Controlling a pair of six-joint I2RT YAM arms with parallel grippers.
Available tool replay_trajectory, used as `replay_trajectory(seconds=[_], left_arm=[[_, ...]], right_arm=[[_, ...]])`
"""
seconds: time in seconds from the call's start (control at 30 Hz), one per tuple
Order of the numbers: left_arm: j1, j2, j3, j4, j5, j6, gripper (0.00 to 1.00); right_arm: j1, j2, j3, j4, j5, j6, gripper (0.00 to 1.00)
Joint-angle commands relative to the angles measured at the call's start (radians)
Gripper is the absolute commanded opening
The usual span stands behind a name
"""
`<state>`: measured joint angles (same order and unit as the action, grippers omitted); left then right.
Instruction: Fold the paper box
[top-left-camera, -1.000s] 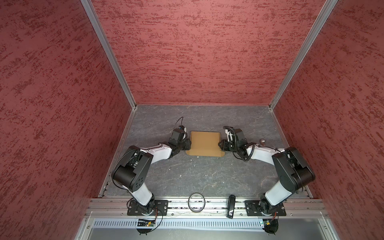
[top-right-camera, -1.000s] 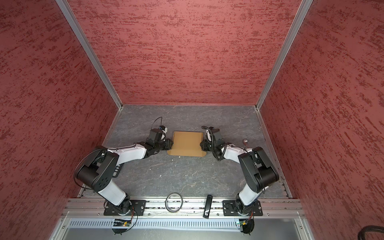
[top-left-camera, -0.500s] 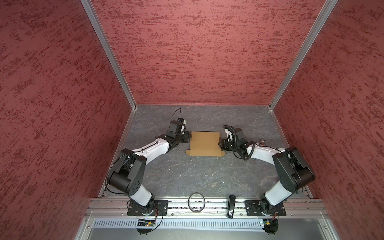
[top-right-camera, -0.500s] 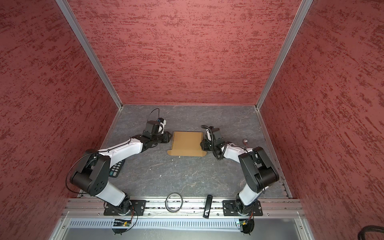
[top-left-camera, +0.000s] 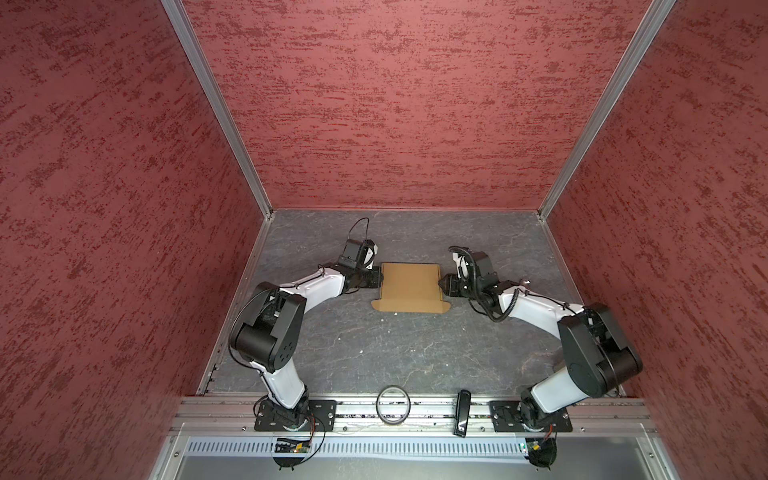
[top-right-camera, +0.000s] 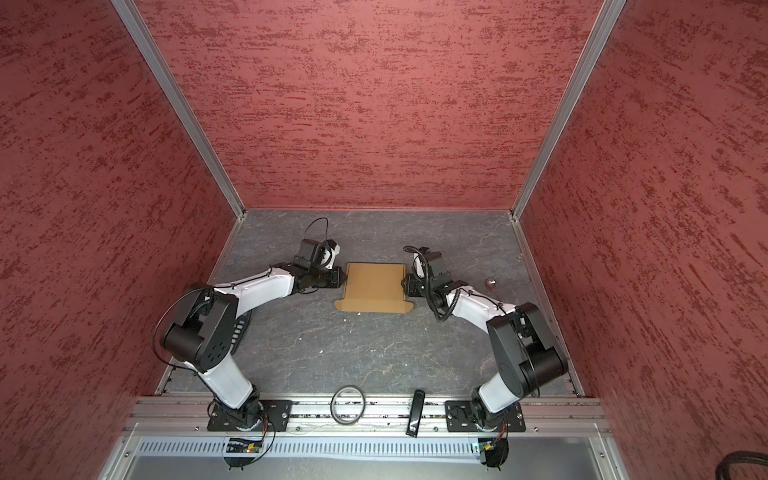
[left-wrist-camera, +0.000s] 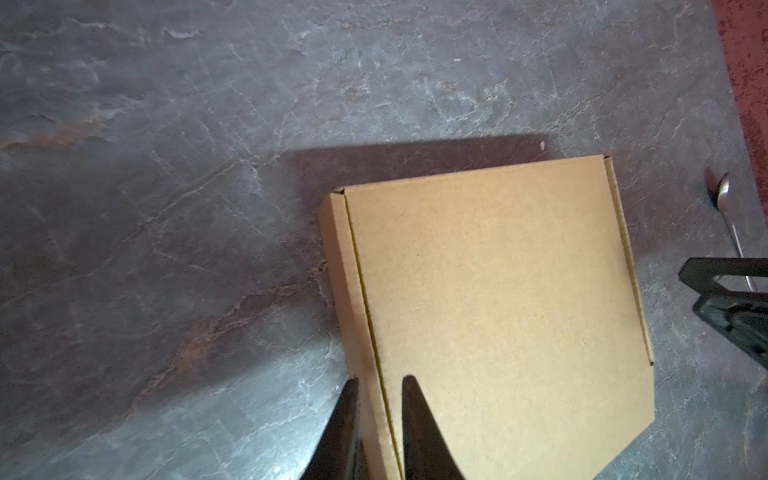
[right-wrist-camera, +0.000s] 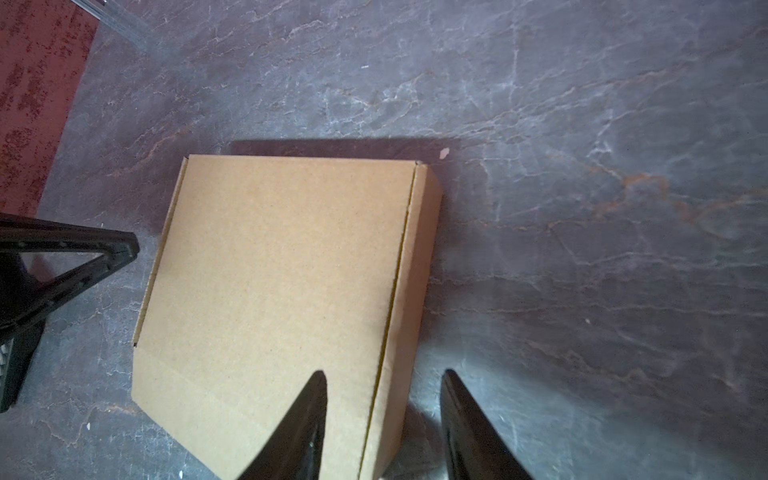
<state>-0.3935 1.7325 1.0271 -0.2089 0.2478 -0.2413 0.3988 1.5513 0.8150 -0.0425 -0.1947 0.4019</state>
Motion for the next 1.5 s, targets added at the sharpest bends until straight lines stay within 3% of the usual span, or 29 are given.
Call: replay_trajectory(seconds=[0.0, 0.5, 0.9, 1.47], left_arm=[[0.001, 0.009, 0.021, -0.028, -0.019, 0.033, 0.2], [-0.008, 0.056, 0.019, 0.008, -0.039, 0.027, 0.2], [-0.005, -0.032, -0.009, 0.014, -0.04, 0.003, 0.23], [-0.024, 0.041, 0.021, 0.035, -0.01, 0.0, 0.23]], right_arm=[[0.003, -0.031, 0.033, -0.023, 0.029, -0.018, 0.46], [0.002, -0.029, 0.034, -0.023, 0.025, -0.022, 0.44], [0.0, 0.007, 0.027, -0.007, 0.025, -0.018, 0.43], [0.0, 0.019, 0.023, -0.003, 0.021, -0.017, 0.43]])
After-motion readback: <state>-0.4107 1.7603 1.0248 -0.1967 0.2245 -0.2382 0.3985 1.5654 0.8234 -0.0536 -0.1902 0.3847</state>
